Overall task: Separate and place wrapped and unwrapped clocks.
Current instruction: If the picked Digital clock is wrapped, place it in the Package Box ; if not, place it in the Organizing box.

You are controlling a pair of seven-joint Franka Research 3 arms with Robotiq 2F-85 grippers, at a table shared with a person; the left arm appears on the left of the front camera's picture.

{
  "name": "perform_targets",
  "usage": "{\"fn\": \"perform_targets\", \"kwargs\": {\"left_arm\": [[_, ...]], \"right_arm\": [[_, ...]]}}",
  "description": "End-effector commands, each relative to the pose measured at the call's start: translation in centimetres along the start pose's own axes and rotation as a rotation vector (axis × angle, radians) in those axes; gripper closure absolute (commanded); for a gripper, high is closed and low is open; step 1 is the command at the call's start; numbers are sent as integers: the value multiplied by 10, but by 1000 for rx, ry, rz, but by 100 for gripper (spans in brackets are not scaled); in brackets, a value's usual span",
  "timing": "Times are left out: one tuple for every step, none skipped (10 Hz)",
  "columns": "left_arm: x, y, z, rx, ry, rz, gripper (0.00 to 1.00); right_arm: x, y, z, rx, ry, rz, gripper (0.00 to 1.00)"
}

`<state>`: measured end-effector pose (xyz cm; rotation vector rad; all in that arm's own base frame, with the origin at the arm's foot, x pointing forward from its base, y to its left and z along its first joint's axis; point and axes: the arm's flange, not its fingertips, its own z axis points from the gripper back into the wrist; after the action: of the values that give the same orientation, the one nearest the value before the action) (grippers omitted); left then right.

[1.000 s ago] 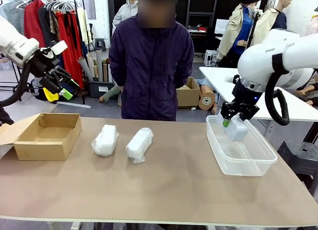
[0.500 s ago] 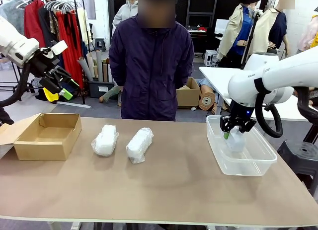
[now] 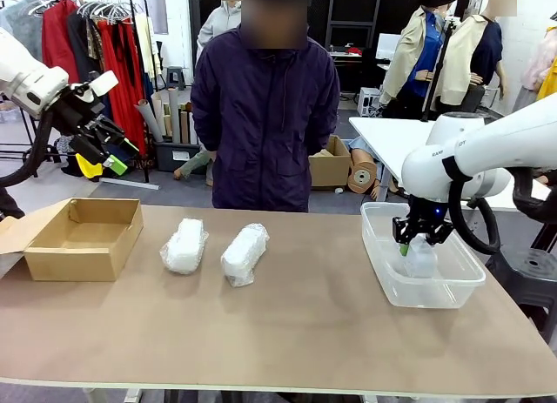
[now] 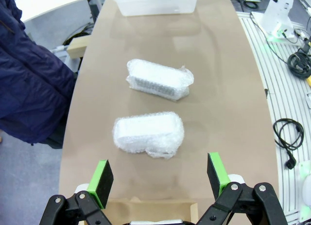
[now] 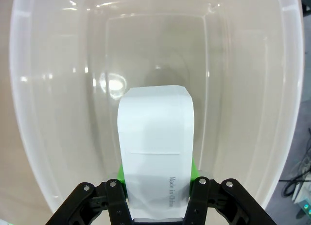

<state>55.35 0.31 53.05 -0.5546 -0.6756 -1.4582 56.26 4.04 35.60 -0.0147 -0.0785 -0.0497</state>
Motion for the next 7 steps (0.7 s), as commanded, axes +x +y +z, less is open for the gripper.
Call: {"fn": "perform_targets", "kwargs": {"left_arm": [[1,-3,0,7,2,2,0],[1,-3,0,7,2,2,0],[1,-3,0,7,2,2,0],[1,-3,0,7,2,2,0],[1,-3,0,7,2,2,0],[1,-3,0,7,2,2,0],[1,-3,0,7,2,2,0]], "right_arm": [[3,-1,-7,-47,-29,-32,100],[4,-2,-11,-46,-33,-28,100],[4,-3,-16,-42,-28,-26,100],[5,-4,-19,-45,-32,-21,100],[5,-3,-22,-42,-30,-20,100],[5,-3,-24,-40,-28,-19,100],[6,-4,-26,-41,-32,-24,98]]}}
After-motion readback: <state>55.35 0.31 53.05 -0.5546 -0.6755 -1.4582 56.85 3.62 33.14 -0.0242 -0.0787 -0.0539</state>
